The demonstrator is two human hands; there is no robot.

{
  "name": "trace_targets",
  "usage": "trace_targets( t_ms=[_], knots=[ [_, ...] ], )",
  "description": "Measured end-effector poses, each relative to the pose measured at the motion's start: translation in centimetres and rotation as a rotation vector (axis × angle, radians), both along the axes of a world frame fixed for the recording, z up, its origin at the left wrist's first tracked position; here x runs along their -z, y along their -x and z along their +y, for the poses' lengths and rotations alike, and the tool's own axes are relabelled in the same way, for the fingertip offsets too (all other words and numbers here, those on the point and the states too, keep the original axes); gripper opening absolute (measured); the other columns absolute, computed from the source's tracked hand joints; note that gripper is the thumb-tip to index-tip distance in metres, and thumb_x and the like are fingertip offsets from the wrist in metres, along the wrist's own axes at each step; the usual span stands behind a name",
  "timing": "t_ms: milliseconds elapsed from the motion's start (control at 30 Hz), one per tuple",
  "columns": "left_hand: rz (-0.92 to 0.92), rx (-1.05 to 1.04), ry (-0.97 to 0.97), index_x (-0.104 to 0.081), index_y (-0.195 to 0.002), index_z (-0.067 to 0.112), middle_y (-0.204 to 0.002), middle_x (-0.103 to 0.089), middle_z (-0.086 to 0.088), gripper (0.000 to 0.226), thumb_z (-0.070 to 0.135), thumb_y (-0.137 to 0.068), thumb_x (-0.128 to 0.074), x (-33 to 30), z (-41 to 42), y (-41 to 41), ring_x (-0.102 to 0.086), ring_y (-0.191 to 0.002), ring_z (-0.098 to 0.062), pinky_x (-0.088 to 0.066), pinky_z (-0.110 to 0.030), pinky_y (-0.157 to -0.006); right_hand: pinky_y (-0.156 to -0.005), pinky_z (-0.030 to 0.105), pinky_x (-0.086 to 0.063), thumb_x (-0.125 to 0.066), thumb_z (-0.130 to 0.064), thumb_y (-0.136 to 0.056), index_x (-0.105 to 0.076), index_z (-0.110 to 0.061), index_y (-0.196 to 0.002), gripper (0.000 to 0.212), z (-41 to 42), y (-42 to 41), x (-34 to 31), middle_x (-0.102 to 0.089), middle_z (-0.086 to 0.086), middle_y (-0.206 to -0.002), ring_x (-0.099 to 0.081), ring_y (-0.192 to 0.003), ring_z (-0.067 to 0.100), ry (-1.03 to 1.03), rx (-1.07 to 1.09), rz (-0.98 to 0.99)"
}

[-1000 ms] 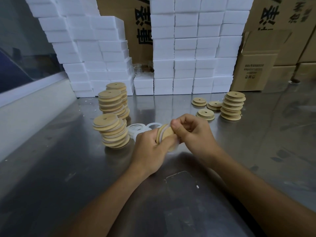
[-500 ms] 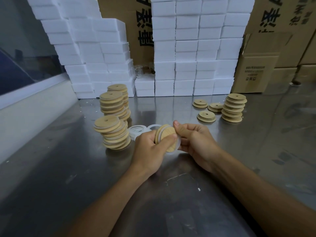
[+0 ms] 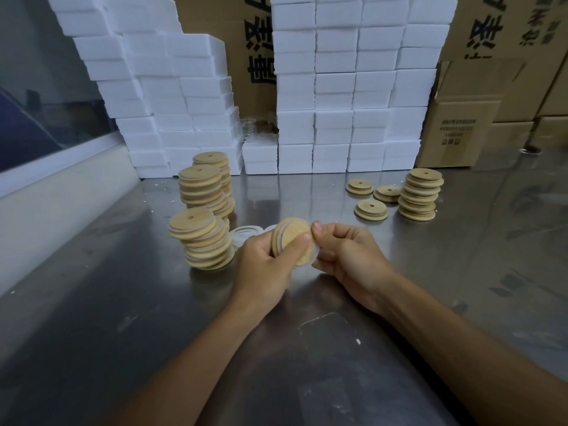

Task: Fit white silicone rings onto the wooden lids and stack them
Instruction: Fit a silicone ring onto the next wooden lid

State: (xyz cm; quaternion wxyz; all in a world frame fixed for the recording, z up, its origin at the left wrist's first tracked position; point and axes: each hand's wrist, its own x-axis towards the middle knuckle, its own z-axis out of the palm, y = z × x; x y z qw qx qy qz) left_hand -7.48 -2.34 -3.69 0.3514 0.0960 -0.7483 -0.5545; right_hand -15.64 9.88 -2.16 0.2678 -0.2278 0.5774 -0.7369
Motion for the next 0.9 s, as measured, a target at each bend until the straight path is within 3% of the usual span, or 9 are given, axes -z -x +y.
trace_targets(
  t_ms=[67, 167, 233, 333, 433, 500, 633, 767, 900],
  knots=[
    [-0.050, 0.001, 0.096, -0.064, -0.065, 0.006, -0.048, -0.054, -0.006, 0.037, 0.039, -0.081, -0.073, 0.1, 0.1, -0.1, -0.048, -0.044, -0.014, -0.043, -0.037, -0.046, -0.076, 0.035, -0.057, -0.062, -0.016, -0.095, -0.067, -0.007, -0.081, 0.018, 0.1, 0.0, 0.1, -0.072, 0.011, -0.077, -0.069, -0.074, 0.018, 0.000, 0.079, 0.081],
    [-0.143, 0.021, 0.139, -0.064, -0.060, 0.015, -0.045, -0.056, 0.003, 0.031, 0.034, -0.082, -0.074, 0.2, 0.1, 0.0, -0.050, -0.039, -0.005, -0.042, -0.024, -0.043, -0.062, 0.024, -0.053, -0.060, -0.006, -0.095, -0.063, -0.003, -0.086, 0.010, 0.4, -0.1, 0.1, -0.069, 0.008, -0.070, -0.063, -0.064, 0.009, -0.110, 0.195, 0.476],
    [-0.179, 0.026, 0.166, -0.066, -0.062, 0.017, -0.047, -0.059, 0.006, 0.027, 0.033, -0.083, -0.073, 0.2, 0.1, -0.1, -0.052, -0.040, -0.004, -0.042, -0.024, -0.044, -0.062, 0.025, -0.052, -0.059, -0.004, -0.095, -0.063, 0.001, -0.089, 0.008, 0.4, -0.1, -0.1, -0.069, 0.010, -0.073, -0.064, -0.066, 0.011, -0.154, 0.197, 0.623],
    [-0.180, 0.051, 0.236, -0.068, -0.069, 0.014, -0.058, -0.064, -0.002, 0.033, 0.045, -0.080, -0.070, -0.1, 0.1, -0.3, -0.058, -0.051, -0.017, -0.045, -0.033, -0.048, -0.068, 0.034, -0.054, -0.058, -0.002, -0.095, -0.065, 0.003, -0.087, 0.012, 0.9, 0.4, -0.6, -0.067, 0.019, -0.075, -0.062, -0.070, 0.022, -0.150, 0.150, 0.479],
    [-0.207, 0.084, 0.295, -0.069, -0.074, 0.010, -0.065, -0.066, -0.006, 0.051, 0.061, -0.071, -0.061, -0.2, 0.6, -0.5, -0.061, -0.063, -0.024, -0.049, -0.041, -0.057, -0.070, 0.035, -0.053, -0.058, 0.000, -0.094, -0.066, -0.004, -0.078, 0.019, 1.7, 1.1, -0.9, -0.064, 0.016, -0.071, -0.059, -0.070, 0.025, -0.156, 0.056, 0.308],
    [-0.212, 0.073, 0.313, -0.070, -0.075, 0.012, -0.065, -0.067, -0.004, 0.043, 0.055, -0.076, -0.065, -0.2, 0.6, -0.5, -0.062, -0.061, -0.021, -0.050, -0.038, -0.056, -0.069, 0.033, -0.055, -0.058, 0.000, -0.094, -0.067, -0.005, -0.077, 0.019, 1.9, 1.2, -0.9, -0.065, 0.016, -0.072, -0.061, -0.071, 0.025, -0.155, 0.035, 0.299],
    [-0.161, 0.070, 0.128, -0.071, -0.075, 0.010, -0.054, -0.060, 0.003, 0.023, 0.030, -0.087, -0.072, -0.1, 0.1, -0.2, -0.052, -0.047, -0.009, -0.042, -0.026, -0.048, -0.060, 0.028, -0.056, -0.061, -0.013, -0.095, -0.068, -0.004, -0.083, 0.016, 1.2, 0.8, -0.5, -0.066, 0.018, -0.076, -0.064, -0.068, 0.022, -0.107, 0.049, 0.268],
    [-0.124, 0.055, 0.039, -0.071, -0.078, 0.008, -0.048, -0.054, 0.008, 0.023, 0.028, -0.089, -0.069, 0.0, 0.1, -0.1, -0.047, -0.042, -0.003, -0.038, -0.018, -0.043, -0.062, 0.027, -0.056, -0.062, -0.022, -0.095, -0.068, -0.009, -0.082, 0.019, 0.9, 0.5, -0.3, -0.070, 0.010, -0.077, -0.068, -0.071, 0.017, -0.079, -0.009, 0.176],
    [-0.098, 0.075, -0.004, -0.072, -0.081, 0.008, -0.053, -0.058, 0.005, 0.023, 0.029, -0.089, -0.069, -0.1, 0.1, -0.1, -0.048, -0.044, -0.002, -0.039, -0.015, -0.045, -0.069, 0.030, -0.059, -0.060, -0.017, -0.096, -0.068, -0.010, -0.078, 0.020, 1.0, 0.6, -0.5, -0.071, 0.010, -0.079, -0.070, -0.074, 0.018, -0.080, -0.031, 0.103]
  ],
)
